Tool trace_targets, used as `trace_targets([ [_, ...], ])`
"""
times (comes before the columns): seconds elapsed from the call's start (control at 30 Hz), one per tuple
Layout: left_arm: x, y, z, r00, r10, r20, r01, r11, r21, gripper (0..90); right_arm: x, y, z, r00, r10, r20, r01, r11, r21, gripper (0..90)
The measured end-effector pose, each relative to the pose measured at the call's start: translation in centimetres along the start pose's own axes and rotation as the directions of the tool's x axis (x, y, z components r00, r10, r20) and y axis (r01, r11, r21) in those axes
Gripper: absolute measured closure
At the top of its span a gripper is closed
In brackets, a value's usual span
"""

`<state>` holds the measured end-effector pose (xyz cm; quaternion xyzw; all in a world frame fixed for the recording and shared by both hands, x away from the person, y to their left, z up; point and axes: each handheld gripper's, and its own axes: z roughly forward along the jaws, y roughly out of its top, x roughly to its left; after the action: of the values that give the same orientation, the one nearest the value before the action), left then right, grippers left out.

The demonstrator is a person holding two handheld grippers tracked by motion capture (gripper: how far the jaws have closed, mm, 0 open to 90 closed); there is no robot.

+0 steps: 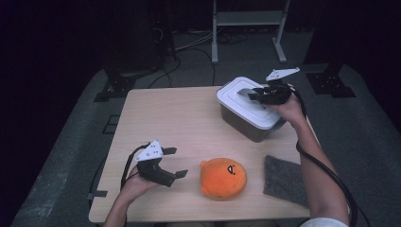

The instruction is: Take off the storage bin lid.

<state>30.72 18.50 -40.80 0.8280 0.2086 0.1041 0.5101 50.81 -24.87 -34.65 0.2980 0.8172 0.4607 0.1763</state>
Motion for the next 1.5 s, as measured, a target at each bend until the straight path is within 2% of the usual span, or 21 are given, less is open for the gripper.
trace_targets([
  [0.47,-0.1,0.0,0.0,1.0,-0.001,0.001,0.001,1.0,-0.007,8.3,0.4,0.0,0.0,0.9989,0.005,-0.046,-0.005,1.0,0.0,65.4],
  [0.87,-0.2,0.2,-0.2,1.0,0.006,0.002,-0.006,0.9999,-0.014,8.3,1.6,0.2,0.0,0.9946,-0.03,-0.099,0.031,0.999,0.007,65.5],
  [1.27,-0.2,0.2,-0.3,1.0,0.006,-0.001,-0.006,0.9999,-0.013,8.3,3.2,0.4,0.2,0.9849,-0.07,-0.159,0.072,0.997,0.006,65.5],
  [1.5,-0.2,0.2,-0.4,1.0,0.005,-0.002,-0.005,0.9999,-0.014,8.3,4.4,0.8,0.8,0.9739,-0.1,-0.203,0.104,0.995,0.005,65.5],
])
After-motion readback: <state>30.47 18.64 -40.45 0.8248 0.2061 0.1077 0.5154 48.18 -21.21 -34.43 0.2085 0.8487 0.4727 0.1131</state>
